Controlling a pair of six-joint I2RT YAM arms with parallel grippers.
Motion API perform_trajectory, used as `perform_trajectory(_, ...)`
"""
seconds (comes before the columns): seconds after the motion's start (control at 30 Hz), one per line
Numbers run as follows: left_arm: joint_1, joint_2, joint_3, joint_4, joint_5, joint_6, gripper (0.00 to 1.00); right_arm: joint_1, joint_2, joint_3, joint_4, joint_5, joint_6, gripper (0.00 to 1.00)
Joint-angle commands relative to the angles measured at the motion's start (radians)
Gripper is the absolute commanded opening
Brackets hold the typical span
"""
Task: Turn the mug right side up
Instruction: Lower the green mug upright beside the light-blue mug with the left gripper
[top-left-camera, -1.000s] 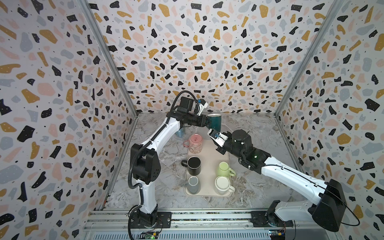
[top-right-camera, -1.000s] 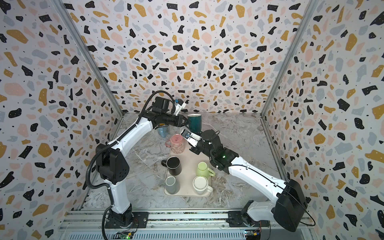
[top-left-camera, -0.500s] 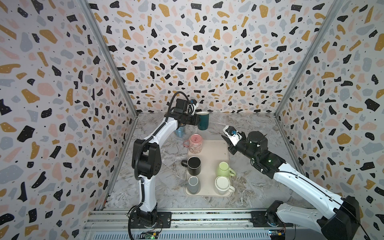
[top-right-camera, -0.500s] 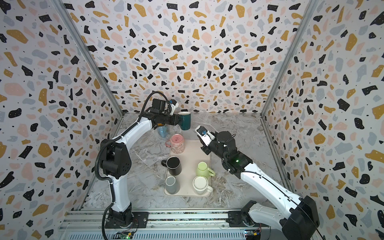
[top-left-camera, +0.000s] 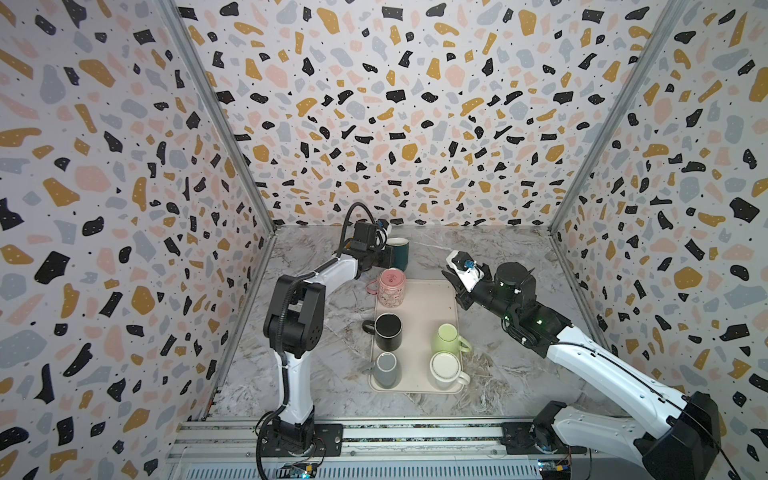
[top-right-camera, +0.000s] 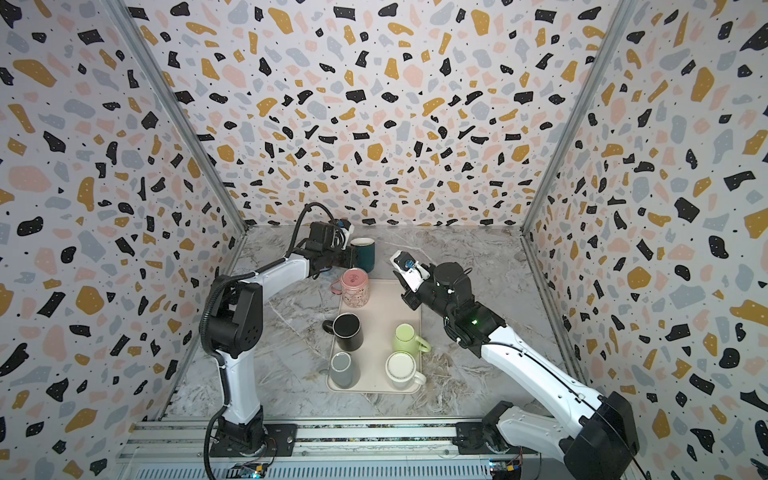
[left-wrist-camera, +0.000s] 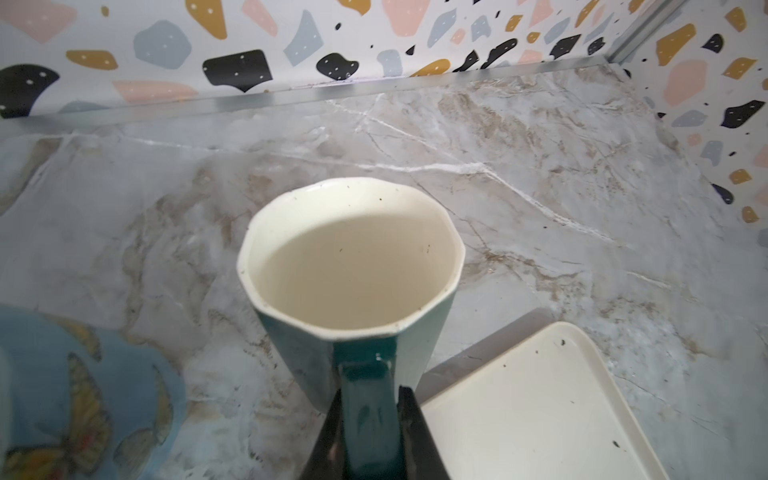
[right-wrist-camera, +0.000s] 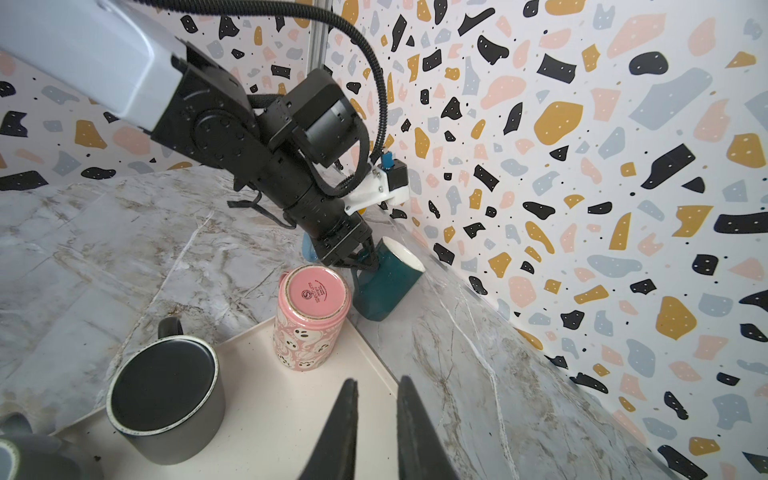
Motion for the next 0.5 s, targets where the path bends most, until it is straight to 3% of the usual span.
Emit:
perform_trajectory(0.0,0.008,-0.09,-0.031,0.28,-0.05,-0.048,0.0,-0.003,-0.015,0.001,0.016,-0.007,0.017,0.19)
perform_trajectory(0.47,0.012,-0.14,-0.196,0.451,-0.116,-0.031,0.0,-0.007,-0.012,-0.013,0.026,-0.008,0.03,0.18)
